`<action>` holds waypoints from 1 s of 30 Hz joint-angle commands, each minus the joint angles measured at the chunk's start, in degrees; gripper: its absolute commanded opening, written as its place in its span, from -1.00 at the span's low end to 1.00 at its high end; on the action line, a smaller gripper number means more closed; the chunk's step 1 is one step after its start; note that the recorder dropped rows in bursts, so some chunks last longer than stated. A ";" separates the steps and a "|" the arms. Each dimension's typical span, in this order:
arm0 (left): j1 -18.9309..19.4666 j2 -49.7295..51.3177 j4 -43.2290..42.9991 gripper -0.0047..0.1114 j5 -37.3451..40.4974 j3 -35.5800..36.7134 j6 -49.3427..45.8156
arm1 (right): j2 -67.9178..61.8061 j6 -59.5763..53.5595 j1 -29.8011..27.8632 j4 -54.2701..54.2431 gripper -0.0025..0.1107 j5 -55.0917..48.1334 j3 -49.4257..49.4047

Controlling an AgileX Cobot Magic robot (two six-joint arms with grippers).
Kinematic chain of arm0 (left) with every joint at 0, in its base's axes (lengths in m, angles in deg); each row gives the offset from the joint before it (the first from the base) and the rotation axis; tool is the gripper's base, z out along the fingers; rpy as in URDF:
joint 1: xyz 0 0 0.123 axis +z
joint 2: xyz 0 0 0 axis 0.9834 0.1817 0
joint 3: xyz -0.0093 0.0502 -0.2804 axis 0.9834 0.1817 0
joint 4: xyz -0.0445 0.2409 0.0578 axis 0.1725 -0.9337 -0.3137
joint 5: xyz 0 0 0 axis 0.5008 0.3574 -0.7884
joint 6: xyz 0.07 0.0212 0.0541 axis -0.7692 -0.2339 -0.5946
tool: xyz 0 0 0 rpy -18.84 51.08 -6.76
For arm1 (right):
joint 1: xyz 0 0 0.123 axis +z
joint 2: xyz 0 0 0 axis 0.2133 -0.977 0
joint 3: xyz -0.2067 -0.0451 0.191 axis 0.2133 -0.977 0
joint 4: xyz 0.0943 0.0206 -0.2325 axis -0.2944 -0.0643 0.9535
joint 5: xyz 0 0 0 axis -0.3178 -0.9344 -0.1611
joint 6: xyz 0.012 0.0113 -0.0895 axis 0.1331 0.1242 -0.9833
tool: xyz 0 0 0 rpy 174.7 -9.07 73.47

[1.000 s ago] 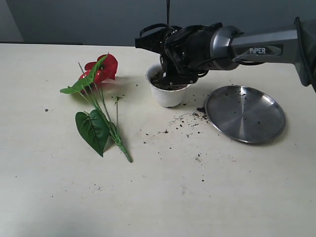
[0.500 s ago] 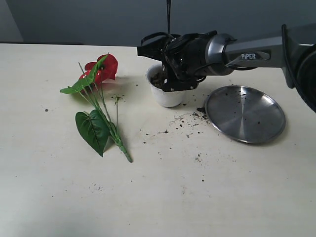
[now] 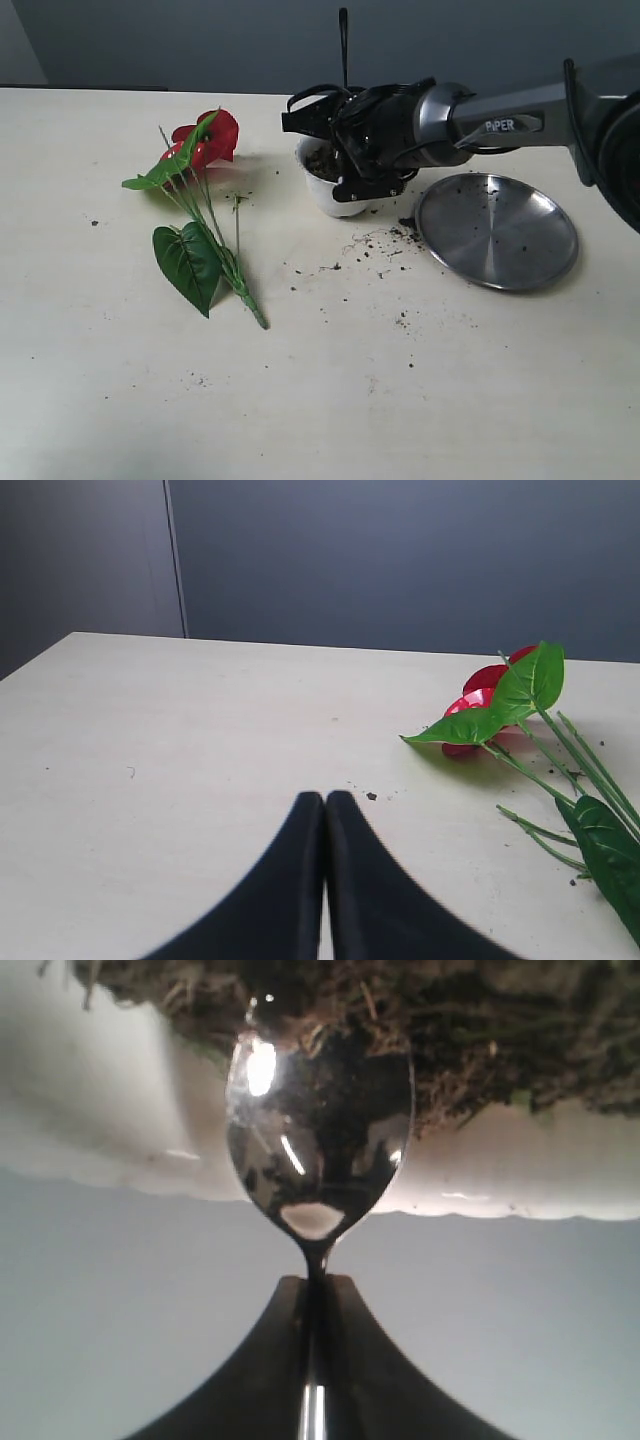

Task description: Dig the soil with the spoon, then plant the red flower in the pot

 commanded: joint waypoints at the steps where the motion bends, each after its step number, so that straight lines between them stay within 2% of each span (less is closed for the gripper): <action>1: 0.04 -0.23 -0.03 -0.91 -0.29 0.08 0.37 | 0.78 -0.28 0.61 0.26 -0.97 -1.46 -0.56; 11: 0.04 -0.23 -0.03 -0.91 -0.29 0.08 0.37 | 4.41 -0.28 1.95 0.26 -0.97 -3.91 -5.43; 19: 0.04 -0.23 -0.03 -0.91 -0.29 0.08 0.37 | 6.46 -0.17 1.84 0.26 -0.97 -3.04 -5.48; 30: 0.04 -0.23 -0.03 -0.91 -0.29 0.08 0.37 | 5.12 -0.28 1.16 0.26 -0.97 -0.31 0.61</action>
